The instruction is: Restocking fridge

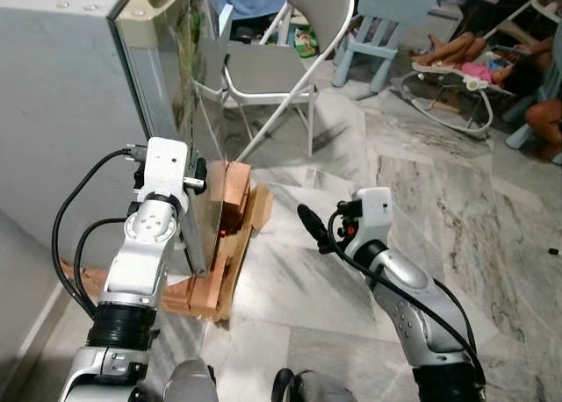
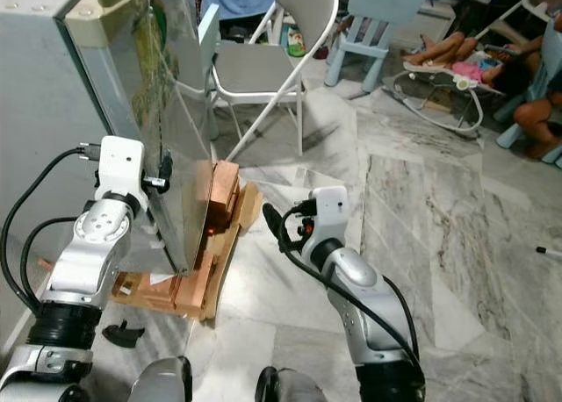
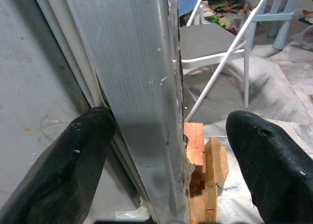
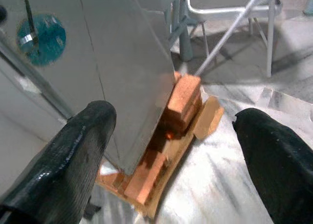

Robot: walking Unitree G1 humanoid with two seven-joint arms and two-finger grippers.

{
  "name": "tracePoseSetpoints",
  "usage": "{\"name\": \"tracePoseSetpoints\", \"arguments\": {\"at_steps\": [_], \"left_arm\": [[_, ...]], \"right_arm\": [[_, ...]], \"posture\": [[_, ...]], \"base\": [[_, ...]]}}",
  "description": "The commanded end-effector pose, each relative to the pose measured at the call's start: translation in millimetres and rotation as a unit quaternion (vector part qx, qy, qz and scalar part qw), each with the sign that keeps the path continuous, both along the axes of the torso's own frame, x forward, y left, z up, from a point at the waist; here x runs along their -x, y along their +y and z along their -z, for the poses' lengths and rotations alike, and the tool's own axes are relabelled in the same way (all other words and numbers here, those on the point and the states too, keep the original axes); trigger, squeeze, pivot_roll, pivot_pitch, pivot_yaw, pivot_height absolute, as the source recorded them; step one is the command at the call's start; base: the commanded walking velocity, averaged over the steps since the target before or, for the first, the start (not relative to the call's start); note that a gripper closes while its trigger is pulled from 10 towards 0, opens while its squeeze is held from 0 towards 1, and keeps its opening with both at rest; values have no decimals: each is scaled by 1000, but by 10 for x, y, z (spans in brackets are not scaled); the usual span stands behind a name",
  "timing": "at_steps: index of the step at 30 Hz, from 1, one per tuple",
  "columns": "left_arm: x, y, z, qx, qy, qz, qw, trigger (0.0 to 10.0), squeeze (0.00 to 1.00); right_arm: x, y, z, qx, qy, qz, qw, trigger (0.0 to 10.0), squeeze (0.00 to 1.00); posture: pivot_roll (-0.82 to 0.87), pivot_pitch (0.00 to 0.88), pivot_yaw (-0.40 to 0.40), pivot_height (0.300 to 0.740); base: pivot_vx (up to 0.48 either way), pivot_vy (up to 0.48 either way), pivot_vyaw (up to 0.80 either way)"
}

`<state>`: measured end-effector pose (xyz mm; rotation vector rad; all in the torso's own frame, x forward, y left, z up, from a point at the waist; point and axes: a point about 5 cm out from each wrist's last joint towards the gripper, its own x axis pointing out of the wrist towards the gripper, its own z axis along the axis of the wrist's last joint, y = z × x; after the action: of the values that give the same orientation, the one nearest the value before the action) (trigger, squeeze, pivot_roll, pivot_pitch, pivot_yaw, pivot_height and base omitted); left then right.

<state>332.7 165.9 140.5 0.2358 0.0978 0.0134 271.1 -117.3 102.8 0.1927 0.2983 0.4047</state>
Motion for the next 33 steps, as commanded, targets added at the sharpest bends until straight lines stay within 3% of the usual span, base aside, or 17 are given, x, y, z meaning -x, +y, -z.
{"name": "tracePoseSetpoints", "arguments": {"at_steps": [1,4,6,8,9,10,12,13,14,17,20,22,27,33], "left_arm": [[-64,33,-143,1,-29,-13,999,10000,0],[-111,-94,-222,18,-53,20,998,10000,0],[-145,-287,-314,38,-70,70,994,10000,0],[-144,-598,-453,60,-88,155,982,10000,0],[-110,-892,-589,96,-93,225,965,10000,0],[-101,-948,-615,105,-92,238,961,10000,0],[-11,-1344,-895,97,-124,329,931,10000,0],[86,-1628,-1105,94,-149,388,904,10000,0],[155,-1827,-1258,103,-165,423,885,10000,0],[177,-1972,-1319,94,-181,437,876,10000,0],[128,-1964,-1217,58,-190,424,884,10000,0],[54,-1792,-1082,86,-169,385,903,10000,0],[8,-1362,-781,67,-136,329,932,10000,0],[56,-1083,-614,84,-128,288,945,10000,0]], "right_arm": [[19,-70,5,6,4,6,1000,10000,0],[32,-83,24,8,9,5,1000,10000,0],[32,-70,34,5,15,0,1000,10000,0],[59,-25,80,8,34,-20,999,10000,0],[96,12,130,16,50,-41,998,10000,0],[104,17,140,17,53,-45,997,10000,0],[134,49,182,22,62,-59,996,10000,0],[144,71,197,23,65,-65,995,10000,0],[139,83,195,27,64,-69,995,10000,0],[130,93,195,26,62,-68,995,10000,0],[135,91,189,27,62,-65,996,10000,0],[150,64,192,25,64,-57,996,10000,0],[161,70,219,22,70,-57,996,10000,0],[153,92,233,21,76,-63,995,10000,0]], "posture": [[121,119,-110,740],[119,118,-110,740],[123,114,-111,740],[126,113,-113,740],[132,111,-116,740],[132,111,-116,740],[142,107,-119,740],[142,104,-119,740],[141,101,-117,740],[128,89,-108,740],[118,87,-100,740],[116,87,-98,740],[129,91,-98,740],[131,86,-101,740]], "base": [[0,0,0],[0,0,0],[0,0,0],[0,0,0],[0,0,0],[0,0,0],[0,0,0],[0,0,0],[0,0,0],[0,0,0],[0,0,0],[0,0,0],[0,0,0],[0,-229,-491]]}}
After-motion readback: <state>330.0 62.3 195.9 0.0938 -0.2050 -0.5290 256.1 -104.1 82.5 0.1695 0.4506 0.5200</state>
